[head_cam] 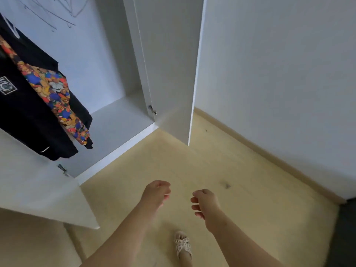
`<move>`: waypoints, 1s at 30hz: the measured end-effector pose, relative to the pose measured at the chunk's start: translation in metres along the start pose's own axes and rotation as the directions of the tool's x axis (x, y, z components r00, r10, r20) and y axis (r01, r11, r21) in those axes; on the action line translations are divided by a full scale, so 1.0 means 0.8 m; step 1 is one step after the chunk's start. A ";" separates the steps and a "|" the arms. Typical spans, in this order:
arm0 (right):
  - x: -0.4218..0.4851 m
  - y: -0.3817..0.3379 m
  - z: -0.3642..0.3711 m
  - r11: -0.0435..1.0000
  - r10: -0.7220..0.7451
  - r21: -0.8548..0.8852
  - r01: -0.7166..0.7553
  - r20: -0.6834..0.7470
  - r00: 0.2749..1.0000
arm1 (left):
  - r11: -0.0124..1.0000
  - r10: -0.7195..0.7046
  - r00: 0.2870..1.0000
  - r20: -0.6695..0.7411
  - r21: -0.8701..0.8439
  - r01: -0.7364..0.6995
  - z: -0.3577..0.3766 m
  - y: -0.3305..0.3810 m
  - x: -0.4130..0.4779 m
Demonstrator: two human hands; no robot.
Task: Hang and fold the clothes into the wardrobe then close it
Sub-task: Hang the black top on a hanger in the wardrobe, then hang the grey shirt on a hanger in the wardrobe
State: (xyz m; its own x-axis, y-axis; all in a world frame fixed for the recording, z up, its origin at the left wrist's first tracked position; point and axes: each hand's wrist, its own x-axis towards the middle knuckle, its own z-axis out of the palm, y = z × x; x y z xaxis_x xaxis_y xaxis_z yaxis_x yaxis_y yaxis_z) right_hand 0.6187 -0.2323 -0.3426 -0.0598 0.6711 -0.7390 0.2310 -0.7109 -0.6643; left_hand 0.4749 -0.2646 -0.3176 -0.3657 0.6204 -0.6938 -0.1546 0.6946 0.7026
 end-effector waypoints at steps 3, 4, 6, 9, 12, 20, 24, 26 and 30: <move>-0.034 0.051 -0.058 0.997 0.047 0.068 -0.042 -0.077 0.996 | 0.993 -0.010 0.997 0.077 0.115 0.001 0.056 -0.035 -0.034; -0.043 0.065 -0.079 0.994 0.056 0.098 -0.046 -0.108 0.993 | 0.989 -0.006 0.994 0.113 0.150 -0.011 0.076 -0.043 -0.046; -0.060 0.091 -0.125 0.984 0.065 0.174 -0.036 -0.164 0.984 | 0.978 0.009 0.984 0.177 0.204 -0.045 0.119 -0.055 -0.069; -0.078 0.125 -0.198 0.960 0.077 0.279 -0.010 -0.230 0.970 | 0.954 0.027 0.970 0.243 0.282 -0.097 0.191 -0.064 -0.101; -0.095 0.164 -0.275 0.940 0.113 0.340 -0.012 -0.281 0.953 | 0.923 0.034 0.957 0.290 0.358 -0.141 0.270 -0.078 -0.136; -0.147 0.272 -0.507 0.886 0.203 0.463 0.007 -0.403 0.892 | 0.871 -0.003 0.897 0.441 0.442 -0.214 0.501 -0.142 -0.249; -0.163 0.314 -0.603 0.847 0.246 0.530 0.039 -0.455 0.856 | 0.837 -0.037 0.855 0.518 0.484 -0.257 0.596 -0.167 -0.289; -0.166 0.333 -0.641 0.826 0.284 0.563 0.036 -0.470 0.836 | 0.805 -0.057 0.835 0.548 0.520 -0.286 0.638 -0.176 -0.299; -0.159 0.364 -0.701 0.790 0.360 0.613 0.019 -0.489 0.794 | 0.743 -0.110 0.795 0.597 0.580 -0.333 0.718 -0.191 -0.308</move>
State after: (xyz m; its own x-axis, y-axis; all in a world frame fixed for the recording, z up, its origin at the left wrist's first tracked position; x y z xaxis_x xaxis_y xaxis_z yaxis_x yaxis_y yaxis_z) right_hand 1.2379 -0.4068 -0.3789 0.5105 0.3799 -0.7714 -0.4134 -0.6782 -0.6076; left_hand 1.1161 -0.3146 -0.3451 0.2742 0.6342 -0.7229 0.5394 0.5209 0.6616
